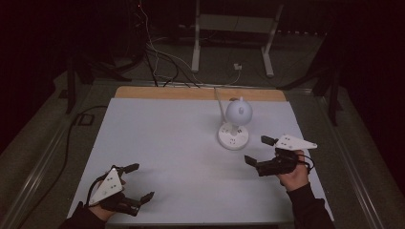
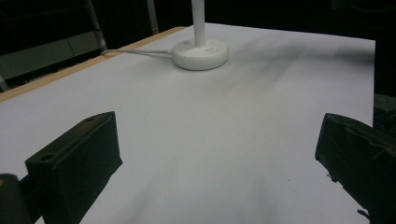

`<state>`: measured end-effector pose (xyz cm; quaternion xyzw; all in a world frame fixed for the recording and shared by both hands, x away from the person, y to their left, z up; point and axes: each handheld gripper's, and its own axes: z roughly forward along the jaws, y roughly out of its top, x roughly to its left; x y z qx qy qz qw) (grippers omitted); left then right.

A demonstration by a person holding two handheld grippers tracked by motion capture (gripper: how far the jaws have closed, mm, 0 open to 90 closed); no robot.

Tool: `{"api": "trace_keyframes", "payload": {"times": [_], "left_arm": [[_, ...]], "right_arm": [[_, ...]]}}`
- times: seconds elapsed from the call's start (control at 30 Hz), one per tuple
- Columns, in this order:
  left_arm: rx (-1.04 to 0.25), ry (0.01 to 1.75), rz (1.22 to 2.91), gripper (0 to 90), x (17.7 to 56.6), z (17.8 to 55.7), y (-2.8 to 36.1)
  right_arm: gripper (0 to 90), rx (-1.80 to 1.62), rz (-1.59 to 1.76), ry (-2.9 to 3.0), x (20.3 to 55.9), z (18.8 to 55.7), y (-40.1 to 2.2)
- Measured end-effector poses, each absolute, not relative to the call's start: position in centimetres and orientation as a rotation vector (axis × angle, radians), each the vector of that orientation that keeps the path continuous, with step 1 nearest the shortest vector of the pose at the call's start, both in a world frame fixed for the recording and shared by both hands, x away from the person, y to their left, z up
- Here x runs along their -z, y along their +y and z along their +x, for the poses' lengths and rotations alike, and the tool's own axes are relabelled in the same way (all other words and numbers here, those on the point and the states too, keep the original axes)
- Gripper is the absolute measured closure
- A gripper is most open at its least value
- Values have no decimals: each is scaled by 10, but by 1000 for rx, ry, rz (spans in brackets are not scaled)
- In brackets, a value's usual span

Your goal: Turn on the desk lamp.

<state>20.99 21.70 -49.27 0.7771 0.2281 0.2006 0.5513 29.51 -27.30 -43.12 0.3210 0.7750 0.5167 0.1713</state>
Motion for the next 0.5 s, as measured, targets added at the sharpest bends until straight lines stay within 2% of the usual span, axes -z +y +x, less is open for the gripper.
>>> {"api": "trace_keyframes", "payload": {"times": [0.5], "left_arm": [[-474,541,1820,5,493,210,218]], "right_arm": [[4,-1500,943,2246,436,325,-283]]}}
